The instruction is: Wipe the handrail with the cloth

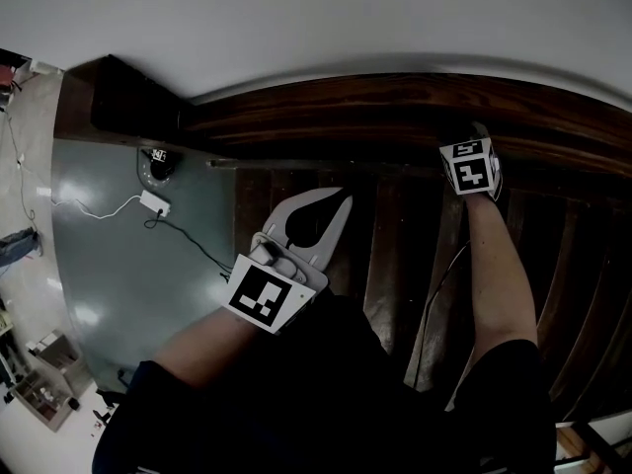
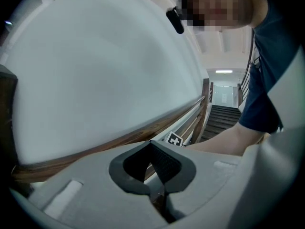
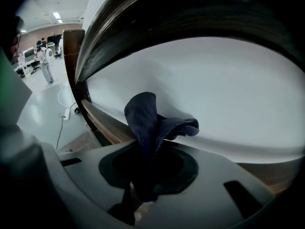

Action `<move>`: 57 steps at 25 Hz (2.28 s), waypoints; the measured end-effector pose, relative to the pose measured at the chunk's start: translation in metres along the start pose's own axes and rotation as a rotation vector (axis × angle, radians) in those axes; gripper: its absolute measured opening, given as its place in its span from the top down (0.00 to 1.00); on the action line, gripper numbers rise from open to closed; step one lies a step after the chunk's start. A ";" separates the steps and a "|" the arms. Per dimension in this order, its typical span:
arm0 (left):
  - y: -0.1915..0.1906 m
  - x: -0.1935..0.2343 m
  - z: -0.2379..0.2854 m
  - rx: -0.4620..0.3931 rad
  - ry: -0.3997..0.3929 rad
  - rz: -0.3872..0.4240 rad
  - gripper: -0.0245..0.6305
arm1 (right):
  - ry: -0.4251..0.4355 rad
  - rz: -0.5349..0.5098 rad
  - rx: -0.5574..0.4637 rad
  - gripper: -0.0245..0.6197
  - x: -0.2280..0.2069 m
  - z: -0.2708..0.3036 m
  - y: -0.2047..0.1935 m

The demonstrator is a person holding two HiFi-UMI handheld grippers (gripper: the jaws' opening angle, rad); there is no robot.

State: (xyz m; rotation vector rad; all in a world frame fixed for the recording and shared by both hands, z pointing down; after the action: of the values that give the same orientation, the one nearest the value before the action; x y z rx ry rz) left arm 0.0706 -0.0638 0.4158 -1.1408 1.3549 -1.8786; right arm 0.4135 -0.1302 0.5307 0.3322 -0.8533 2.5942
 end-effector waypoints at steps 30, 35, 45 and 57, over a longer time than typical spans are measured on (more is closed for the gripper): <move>-0.091 0.124 -0.037 0.025 0.169 -0.044 0.96 | 0.245 -0.143 0.052 0.83 0.213 0.145 0.085; -0.098 0.139 -0.056 0.016 0.205 -0.057 0.96 | 0.281 -0.177 0.070 0.83 0.252 0.172 0.099; -0.107 0.161 -0.099 0.029 0.269 -0.052 0.96 | 0.314 -0.228 0.105 0.82 0.305 0.204 0.120; -0.095 0.159 -0.117 0.043 0.258 -0.008 0.96 | 0.334 -0.243 0.066 0.83 0.331 0.180 0.127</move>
State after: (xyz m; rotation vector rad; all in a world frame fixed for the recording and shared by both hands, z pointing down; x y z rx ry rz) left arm -0.1046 -0.1059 0.5398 -0.9066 1.4388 -2.1065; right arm 0.0805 -0.2388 0.7179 0.0141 -0.5730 2.3619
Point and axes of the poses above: the fingertips, and each gripper's own axes: z forward along the fingers, x to its left, y out of its top, the point moved 9 cm from there along -z, backward along the fingers, and after that the axes turned 3 degrees about y, right-handed, at the moved point
